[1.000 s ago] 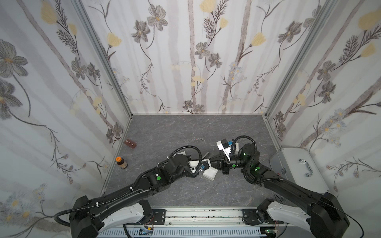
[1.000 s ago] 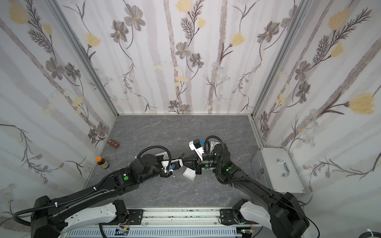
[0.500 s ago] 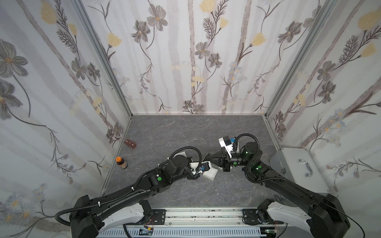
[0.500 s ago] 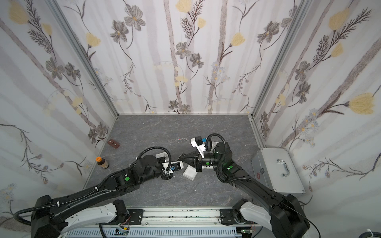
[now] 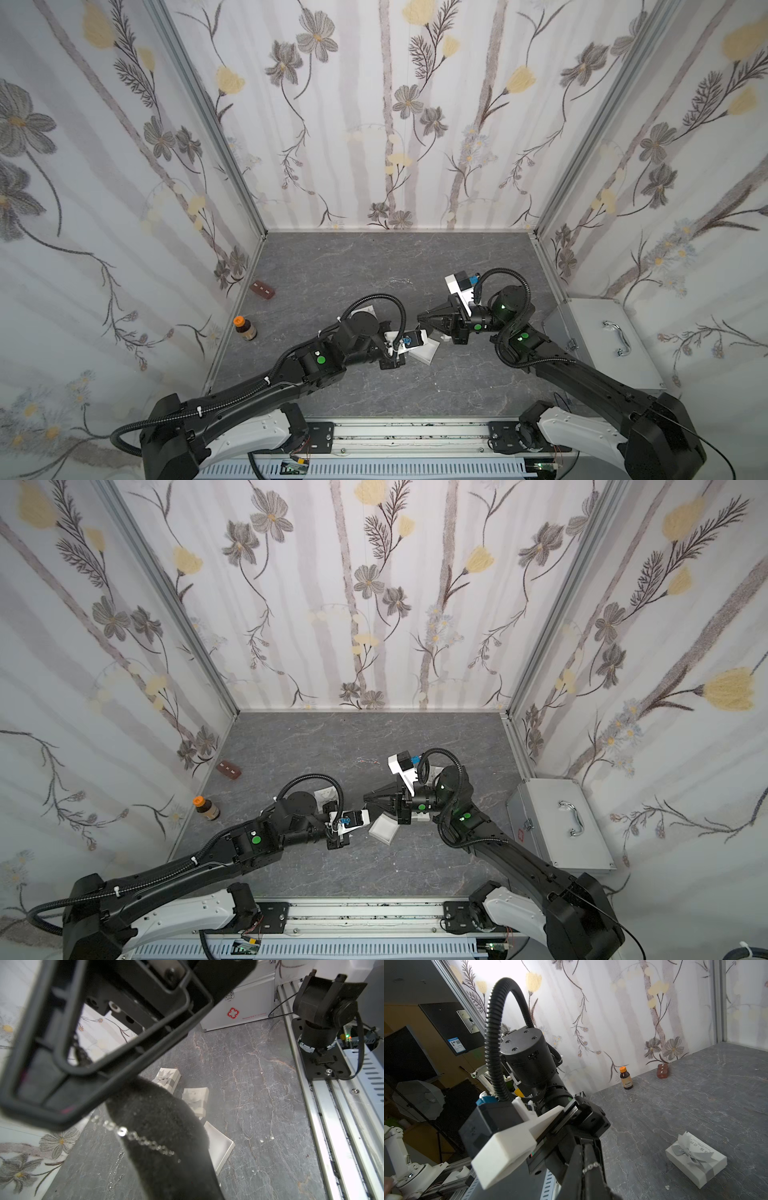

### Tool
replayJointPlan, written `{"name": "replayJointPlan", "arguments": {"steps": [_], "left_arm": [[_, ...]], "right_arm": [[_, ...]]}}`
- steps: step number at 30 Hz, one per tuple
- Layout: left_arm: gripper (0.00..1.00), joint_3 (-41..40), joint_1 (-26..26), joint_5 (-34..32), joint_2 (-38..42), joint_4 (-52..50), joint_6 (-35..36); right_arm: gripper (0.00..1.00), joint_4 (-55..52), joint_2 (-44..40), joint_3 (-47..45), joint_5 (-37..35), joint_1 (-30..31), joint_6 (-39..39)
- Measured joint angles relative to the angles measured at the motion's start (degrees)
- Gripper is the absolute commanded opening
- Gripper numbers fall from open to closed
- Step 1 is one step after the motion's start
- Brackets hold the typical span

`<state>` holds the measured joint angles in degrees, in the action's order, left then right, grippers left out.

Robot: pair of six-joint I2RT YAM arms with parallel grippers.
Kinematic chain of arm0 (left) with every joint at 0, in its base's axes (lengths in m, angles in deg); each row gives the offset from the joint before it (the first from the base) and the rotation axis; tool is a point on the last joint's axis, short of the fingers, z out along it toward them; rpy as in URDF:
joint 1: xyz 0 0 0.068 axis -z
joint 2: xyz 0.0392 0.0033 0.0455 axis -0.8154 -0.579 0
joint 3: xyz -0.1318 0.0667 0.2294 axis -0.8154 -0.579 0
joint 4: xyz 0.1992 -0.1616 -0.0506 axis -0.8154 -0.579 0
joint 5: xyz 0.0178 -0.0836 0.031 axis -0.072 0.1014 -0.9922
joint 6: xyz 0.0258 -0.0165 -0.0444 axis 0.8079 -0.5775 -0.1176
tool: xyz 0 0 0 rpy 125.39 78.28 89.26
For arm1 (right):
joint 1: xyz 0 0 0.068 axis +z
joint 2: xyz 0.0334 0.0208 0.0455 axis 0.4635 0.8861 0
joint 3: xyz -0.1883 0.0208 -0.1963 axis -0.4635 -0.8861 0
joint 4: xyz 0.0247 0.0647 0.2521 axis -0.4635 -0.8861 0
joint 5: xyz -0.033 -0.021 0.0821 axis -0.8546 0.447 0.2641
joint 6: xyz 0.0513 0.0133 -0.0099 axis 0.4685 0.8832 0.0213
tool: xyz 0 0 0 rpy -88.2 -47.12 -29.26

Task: Take the necklace out of the lift-off lid jewelry box
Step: Pick up the necklace from the inner lining.

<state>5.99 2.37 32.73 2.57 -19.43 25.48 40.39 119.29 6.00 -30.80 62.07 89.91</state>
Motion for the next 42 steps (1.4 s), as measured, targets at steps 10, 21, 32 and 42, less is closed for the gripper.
{"name": "replayJointPlan", "arguments": {"steps": [10, 21, 32, 42], "left_arm": [[0.0, 4.85, -0.44, 6.88, -3.65, -5.86, -1.73], [0.0, 5.38, -0.48, 12.92, -4.66, -8.55, -2.45], [0.0, 6.45, -0.42, 17.79, -6.51, -10.32, -3.48], [0.0, 0.13, -0.42, 11.17, 1.16, -3.65, -9.49]], "right_arm": [[0.0, -3.23, -0.55, 2.36, 0.04, -0.35, -0.76], [0.0, -7.54, 1.57, 5.68, -1.73, -1.36, -2.91], [0.02, -10.51, 4.68, 14.23, -6.12, -4.31, -3.1], [0.0, -21.22, 13.77, 22.29, -16.17, -6.56, -4.83]]}}
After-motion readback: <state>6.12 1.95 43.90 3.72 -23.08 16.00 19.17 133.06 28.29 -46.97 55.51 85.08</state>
